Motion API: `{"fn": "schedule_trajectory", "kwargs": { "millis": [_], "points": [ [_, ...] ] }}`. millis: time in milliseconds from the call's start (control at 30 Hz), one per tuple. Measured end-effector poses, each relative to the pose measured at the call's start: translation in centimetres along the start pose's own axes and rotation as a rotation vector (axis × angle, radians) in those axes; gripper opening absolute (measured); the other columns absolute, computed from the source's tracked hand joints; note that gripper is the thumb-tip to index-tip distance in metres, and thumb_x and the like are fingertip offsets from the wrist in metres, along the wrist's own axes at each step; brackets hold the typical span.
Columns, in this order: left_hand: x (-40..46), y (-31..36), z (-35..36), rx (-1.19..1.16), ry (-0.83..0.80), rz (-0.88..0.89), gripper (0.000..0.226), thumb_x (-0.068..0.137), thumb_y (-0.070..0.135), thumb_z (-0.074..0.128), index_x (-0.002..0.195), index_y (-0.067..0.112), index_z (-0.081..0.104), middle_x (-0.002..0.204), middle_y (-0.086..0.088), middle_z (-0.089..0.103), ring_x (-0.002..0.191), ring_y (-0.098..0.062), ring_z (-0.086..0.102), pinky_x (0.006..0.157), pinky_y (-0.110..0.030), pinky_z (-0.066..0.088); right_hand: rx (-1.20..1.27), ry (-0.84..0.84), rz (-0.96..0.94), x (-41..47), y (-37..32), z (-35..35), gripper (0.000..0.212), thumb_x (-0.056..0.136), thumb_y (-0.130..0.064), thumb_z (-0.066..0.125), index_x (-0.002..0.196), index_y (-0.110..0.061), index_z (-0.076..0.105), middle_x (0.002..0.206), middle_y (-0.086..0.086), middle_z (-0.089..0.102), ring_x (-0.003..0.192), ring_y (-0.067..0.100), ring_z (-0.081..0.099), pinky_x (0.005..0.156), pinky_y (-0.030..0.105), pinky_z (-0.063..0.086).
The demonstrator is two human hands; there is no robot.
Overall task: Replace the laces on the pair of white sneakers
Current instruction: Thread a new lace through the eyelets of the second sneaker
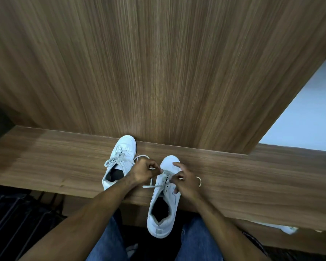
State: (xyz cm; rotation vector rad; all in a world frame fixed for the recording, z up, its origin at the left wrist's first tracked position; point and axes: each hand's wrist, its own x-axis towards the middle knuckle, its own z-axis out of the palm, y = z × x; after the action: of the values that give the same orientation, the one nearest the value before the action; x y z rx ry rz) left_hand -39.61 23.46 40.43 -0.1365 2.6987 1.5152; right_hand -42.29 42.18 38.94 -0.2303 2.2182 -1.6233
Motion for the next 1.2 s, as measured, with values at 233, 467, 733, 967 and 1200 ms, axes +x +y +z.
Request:
{"fn": "schedule_trajectory", "kwargs": {
  "millis": [233, 467, 733, 967, 1200],
  "points": [
    [-0.2, 0.6, 1.4, -0.226, 0.065, -0.119, 0.015, 0.076, 0.017, 0.081, 0.068, 0.013, 0.069, 0.066, -0.010, 0.069, 0.060, -0.017, 0.061, 0.059, -0.028, 0.047, -0.171, -0.020, -0.104, 0.6, 1.3, 1.1, 0.029, 0.091, -0.019, 0.063, 0.063, -0.025, 0.066, 0.062, 0.003, 0.068, 0.058, 0.025, 0.069, 0.063, 0.051, 0.056],
    [-0.6, 2.3, 2.5, -0.683, 0.199, -0.332, 0.019, 0.080, 0.007, 0.074, 0.071, 0.010, 0.059, 0.072, -0.005, 0.071, 0.057, -0.006, 0.063, 0.060, -0.025, 0.046, -0.183, -0.010, -0.086, -0.1, 1.2, 1.1, 0.011, 0.089, -0.018, 0.061, 0.087, -0.025, 0.069, 0.073, -0.006, 0.071, 0.068, 0.017, 0.069, 0.068, 0.038, 0.056],
    [-0.4, 1.0, 1.3, 0.449, 0.129, 0.032, 0.011, 0.085, 0.036, 0.068, 0.093, 0.031, 0.074, 0.086, 0.012, 0.072, 0.082, -0.008, 0.065, 0.068, -0.024, 0.049, -0.863, 0.009, -0.194, -3.2, 2.6, 1.7, 0.048, 0.077, -0.058, 0.056, 0.111, -0.025, 0.056, 0.108, -0.007, 0.068, 0.101, 0.017, 0.064, 0.081, 0.031, 0.049],
    [-2.2, 0.1, 2.4, 0.597, -0.038, 0.190, 0.027, 0.091, 0.045, 0.052, 0.107, 0.035, 0.071, 0.108, 0.011, 0.070, 0.100, -0.014, 0.064, 0.079, -0.031, 0.048, -0.772, 0.086, -0.084, -1.7, 3.3, 2.0, 0.037, 0.085, -0.051, 0.045, 0.099, -0.024, 0.067, 0.098, 0.000, 0.072, 0.097, 0.022, 0.065, 0.081, 0.033, 0.049],
    [-2.5, 1.3, 3.2, 0.900, -0.079, 0.193, 0.031, 0.091, 0.041, 0.044, 0.107, 0.027, 0.066, 0.111, 0.006, 0.061, 0.110, -0.018, 0.056, 0.082, -0.031, 0.042, -0.239, -0.014, 0.147, -0.7, 4.8, 0.4, 0.015, 0.070, -0.029, 0.057, 0.074, -0.033, 0.071, 0.069, -0.004, 0.073, 0.067, 0.015, 0.071, 0.075, 0.043, 0.057]
  ]
}}
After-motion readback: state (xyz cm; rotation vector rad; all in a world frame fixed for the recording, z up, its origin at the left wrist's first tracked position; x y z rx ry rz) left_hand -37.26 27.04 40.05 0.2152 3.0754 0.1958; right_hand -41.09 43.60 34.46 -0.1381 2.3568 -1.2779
